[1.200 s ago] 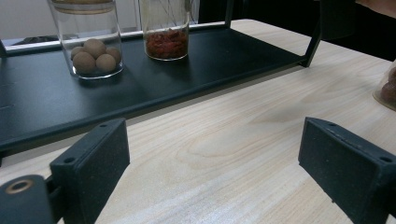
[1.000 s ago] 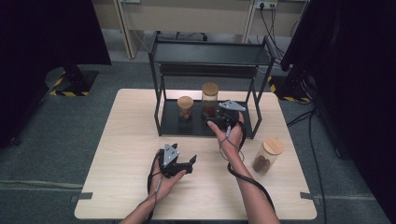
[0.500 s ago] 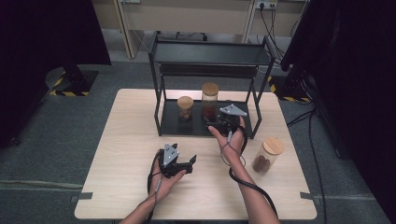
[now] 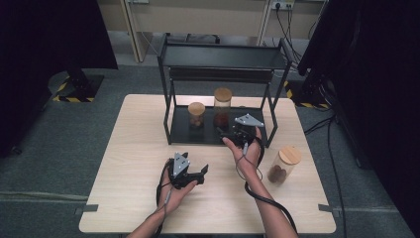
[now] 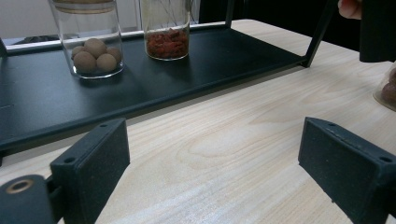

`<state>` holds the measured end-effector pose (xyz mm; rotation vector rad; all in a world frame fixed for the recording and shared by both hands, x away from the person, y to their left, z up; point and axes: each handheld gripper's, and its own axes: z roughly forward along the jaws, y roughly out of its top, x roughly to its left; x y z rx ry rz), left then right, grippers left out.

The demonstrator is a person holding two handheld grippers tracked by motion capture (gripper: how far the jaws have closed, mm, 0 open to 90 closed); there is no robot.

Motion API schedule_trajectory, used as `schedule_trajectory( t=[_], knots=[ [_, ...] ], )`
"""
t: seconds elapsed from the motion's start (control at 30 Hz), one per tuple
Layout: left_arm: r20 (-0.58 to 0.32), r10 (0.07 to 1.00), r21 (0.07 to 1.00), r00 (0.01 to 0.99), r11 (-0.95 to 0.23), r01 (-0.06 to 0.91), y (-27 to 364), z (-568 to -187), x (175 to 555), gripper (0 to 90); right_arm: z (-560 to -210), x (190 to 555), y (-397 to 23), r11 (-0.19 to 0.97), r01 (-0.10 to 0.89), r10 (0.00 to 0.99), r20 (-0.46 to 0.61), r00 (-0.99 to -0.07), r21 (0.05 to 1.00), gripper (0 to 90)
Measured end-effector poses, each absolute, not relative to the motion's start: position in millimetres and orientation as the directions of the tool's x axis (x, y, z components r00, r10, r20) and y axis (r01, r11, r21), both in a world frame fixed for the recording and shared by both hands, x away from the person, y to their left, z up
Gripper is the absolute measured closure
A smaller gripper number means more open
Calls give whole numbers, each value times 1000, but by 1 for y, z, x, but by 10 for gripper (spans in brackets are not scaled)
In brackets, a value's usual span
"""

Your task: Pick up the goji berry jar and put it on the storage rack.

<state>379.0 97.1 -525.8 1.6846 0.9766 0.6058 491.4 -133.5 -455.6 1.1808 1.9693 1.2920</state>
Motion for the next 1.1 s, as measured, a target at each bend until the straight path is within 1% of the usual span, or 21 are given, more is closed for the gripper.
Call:
schedule_trajectory(
  t=[0.77,1.1],
  knots=[
    [-69,839,943,540,-121,309,97,-526,379,83,-462,473,-143,181,391,862,46,-505,902,24],
    [-64,838,944,542,-126,306,96,-526,379,83,-471,463,-146,179,403,860,55,-506,897,24]
  ],
)
